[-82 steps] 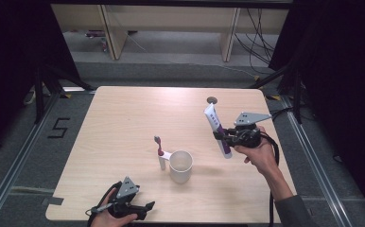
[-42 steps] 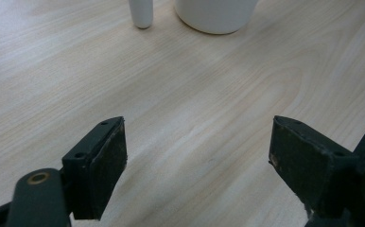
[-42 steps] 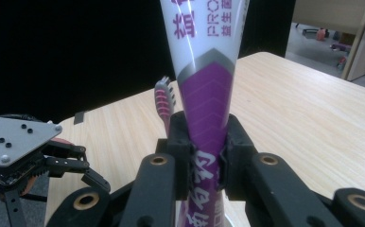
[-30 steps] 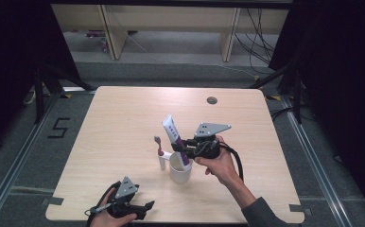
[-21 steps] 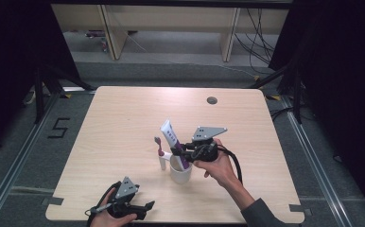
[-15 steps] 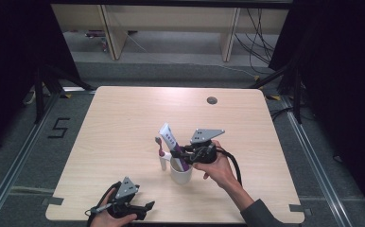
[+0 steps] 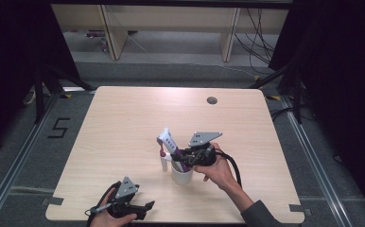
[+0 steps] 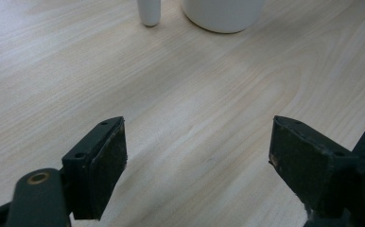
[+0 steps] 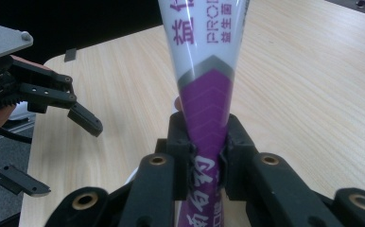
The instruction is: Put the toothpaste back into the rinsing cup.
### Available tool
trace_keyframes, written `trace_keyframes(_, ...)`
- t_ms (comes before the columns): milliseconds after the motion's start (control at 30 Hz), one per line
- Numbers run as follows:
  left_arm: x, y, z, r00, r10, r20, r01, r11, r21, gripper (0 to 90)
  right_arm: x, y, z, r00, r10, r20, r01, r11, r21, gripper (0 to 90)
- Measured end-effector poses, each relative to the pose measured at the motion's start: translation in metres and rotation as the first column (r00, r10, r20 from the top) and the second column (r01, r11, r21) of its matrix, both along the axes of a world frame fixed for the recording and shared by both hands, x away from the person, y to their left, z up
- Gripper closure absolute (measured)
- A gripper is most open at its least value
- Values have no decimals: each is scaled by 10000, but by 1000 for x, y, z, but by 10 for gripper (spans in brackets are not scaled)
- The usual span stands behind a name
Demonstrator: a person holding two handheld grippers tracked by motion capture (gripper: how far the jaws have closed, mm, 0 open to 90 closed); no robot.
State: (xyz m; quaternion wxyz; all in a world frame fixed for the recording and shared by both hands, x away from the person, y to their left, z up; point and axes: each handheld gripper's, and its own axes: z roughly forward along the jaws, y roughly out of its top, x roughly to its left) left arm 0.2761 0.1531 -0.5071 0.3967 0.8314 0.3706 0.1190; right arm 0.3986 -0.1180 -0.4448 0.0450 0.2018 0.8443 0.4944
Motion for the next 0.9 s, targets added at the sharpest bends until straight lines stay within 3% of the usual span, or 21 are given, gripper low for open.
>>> trace_keyframes(67,1,0,0,10000,-14,23,14,10000,22,194,-1,-1,0,9997,-89,247,91,9999,-53,770)
trace_keyframes(233,0,0,0,10000,-19,18,19,10000,18,194,-2,-1,-1,10000,-5,74,6,9997,-247,769)
trace_keyframes(300,0,0,0,10000,-18,7,18,10000,15,195,-2,-1,-1,9992,-19,404,30,9996,-274,769)
trace_keyframes(467,1,0,0,10000,-4,28,4,10000,22,194,-4,-1,-2,9998,9,201,0,9990,-457,767)
trace_keyframes(500,0,0,0,10000,-3,16,3,10000,13,195,-4,-1,-3,9993,10,376,8,9989,-472,767)
trace_keyframes(600,0,0,0,10000,-17,20,17,10000,19,194,-5,-2,-4,9996,23,273,-7,9984,-565,766)
trace_keyframes(633,1,0,0,10000,-24,19,24,10000,21,194,-4,-2,-5,9989,23,460,4,9983,-583,766)
trace_keyframes(767,0,0,1,10000,-30,9,30,10000,19,194,-6,-4,-5,9997,-48,231,66,9970,-775,764)
trace_keyframes(900,0,0,0,10000,-29,-19,29,10000,7,195,-6,-5,-7,9995,59,310,-34,9970,-771,764)
